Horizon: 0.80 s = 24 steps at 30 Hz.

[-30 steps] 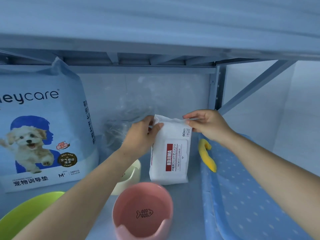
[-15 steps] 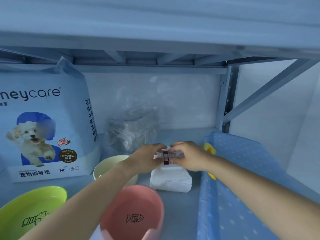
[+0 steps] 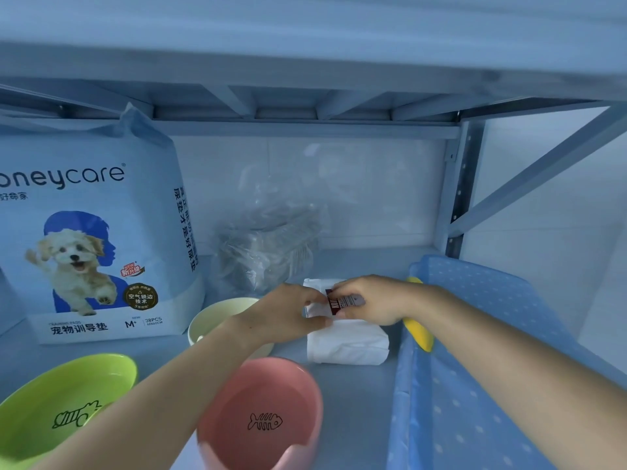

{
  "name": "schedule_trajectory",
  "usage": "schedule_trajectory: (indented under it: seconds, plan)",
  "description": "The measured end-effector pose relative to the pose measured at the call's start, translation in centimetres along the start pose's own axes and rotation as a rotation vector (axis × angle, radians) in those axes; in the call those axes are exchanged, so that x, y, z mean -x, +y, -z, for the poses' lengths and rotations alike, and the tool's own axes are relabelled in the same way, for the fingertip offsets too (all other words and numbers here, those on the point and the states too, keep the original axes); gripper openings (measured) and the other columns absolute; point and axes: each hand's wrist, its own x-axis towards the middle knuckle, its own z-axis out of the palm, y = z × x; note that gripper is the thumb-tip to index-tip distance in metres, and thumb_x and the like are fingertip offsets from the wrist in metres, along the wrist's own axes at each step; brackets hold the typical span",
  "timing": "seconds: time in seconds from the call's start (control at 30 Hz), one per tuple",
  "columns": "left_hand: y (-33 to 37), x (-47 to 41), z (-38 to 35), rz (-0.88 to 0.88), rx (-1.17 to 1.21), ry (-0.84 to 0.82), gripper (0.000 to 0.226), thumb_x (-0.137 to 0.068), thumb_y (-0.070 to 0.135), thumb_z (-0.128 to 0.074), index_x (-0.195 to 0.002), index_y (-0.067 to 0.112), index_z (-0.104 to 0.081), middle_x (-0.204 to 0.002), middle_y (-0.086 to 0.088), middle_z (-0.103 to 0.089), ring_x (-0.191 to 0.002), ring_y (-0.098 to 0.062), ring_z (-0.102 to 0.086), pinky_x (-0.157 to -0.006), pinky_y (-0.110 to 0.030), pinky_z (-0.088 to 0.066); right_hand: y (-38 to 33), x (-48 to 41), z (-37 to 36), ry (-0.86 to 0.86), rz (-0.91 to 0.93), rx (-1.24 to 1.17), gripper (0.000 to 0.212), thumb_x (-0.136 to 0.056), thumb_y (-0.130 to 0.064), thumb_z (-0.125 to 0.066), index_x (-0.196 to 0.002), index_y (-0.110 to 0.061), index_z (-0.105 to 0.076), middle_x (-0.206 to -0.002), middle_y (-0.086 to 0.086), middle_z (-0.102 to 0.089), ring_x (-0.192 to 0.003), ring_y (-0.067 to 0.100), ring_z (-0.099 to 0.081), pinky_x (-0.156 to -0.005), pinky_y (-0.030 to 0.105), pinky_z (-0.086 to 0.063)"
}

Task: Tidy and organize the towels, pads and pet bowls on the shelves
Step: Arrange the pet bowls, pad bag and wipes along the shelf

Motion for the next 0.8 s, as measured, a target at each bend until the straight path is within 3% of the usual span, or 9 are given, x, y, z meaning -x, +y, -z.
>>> schedule_trajectory:
  seconds: [0.1,0.17,0.27,0.5,0.63,0.8]
  plan:
    - [-0.1,0.2,-0.2,0.02,0.054,-0.002,0.042,-0.08,0.046,-0.065,-0.12,0.032,-0.06,-0.114,0.011,-0.064,-0.106,-0.006,-0.056,-0.09,-0.021,-0.045,0.1,-0.4,0.6,-0.05,-0.006,-0.006,0.036,-0.083,-0.04,-0.061,-0.119,-0.038,-0.056,-0.124,-0.01,-0.059,-0.116,0.015,-0.053,-0.101,0.039,-0.041]
    - [-0.2,0.2,-0.3,0.029,0.064,-0.03,0.05,-0.074,0.055,-0.066,-0.119,0.033,-0.06,-0.113,0.009,-0.064,-0.106,-0.009,-0.057,-0.092,-0.031,-0.047,0.1,-0.4,0.7,-0.074,-0.017,-0.013,0.04,-0.085,-0.037,-0.061,-0.124,-0.037,-0.053,-0.129,-0.012,-0.056,-0.12,0.013,-0.05,-0.105,0.037,-0.038]
    - [-0.3,0.1,-0.3,0.033,0.069,-0.056,0.056,-0.067,0.061,-0.061,-0.117,0.035,-0.061,-0.112,0.007,-0.064,-0.105,-0.009,-0.057,-0.091,-0.034,-0.048,0.4,-0.5,0.6,-0.07,-0.02,-0.031,0.042,-0.087,-0.037,-0.059,-0.128,-0.038,-0.05,-0.132,-0.015,-0.052,-0.122,0.011,-0.048,-0.106,0.036,-0.037]
    - [-1.1,0.0,0.7,0.028,0.001,0.063,0.043,-0.079,0.046,-0.066,-0.119,0.03,-0.06,-0.118,0.01,-0.06,-0.11,-0.006,-0.053,-0.093,-0.023,-0.043,0.2,-0.4,1.0,0.052,0.002,-0.078,0.039,-0.081,-0.039,-0.067,-0.119,-0.032,-0.06,-0.119,-0.012,-0.062,-0.112,0.009,-0.055,-0.099,0.031,-0.043]
    - [-3.2,-0.8,3.3,0.006,-0.128,0.242,0.032,-0.08,0.034,-0.064,-0.111,0.029,-0.061,-0.118,0.007,-0.058,-0.109,-0.012,-0.054,-0.092,-0.029,-0.044,-1.1,-1.5,1.1,0.211,0.036,-0.064,0.038,-0.081,-0.037,-0.068,-0.117,-0.024,-0.062,-0.117,-0.008,-0.063,-0.111,0.009,-0.056,-0.089,0.021,-0.041]
    - [-6.3,-2.0,6.1,0.082,-0.261,0.371,0.05,-0.081,0.018,-0.063,-0.129,0.02,-0.049,-0.132,0.0,-0.046,-0.116,-0.021,-0.048,-0.094,-0.034,-0.044,-3.2,-4.8,1.3,0.367,0.1,-0.052,0.04,-0.082,-0.03,-0.068,-0.119,-0.018,-0.061,-0.124,0.0,-0.061,-0.116,0.015,-0.054,-0.093,0.021,-0.038]
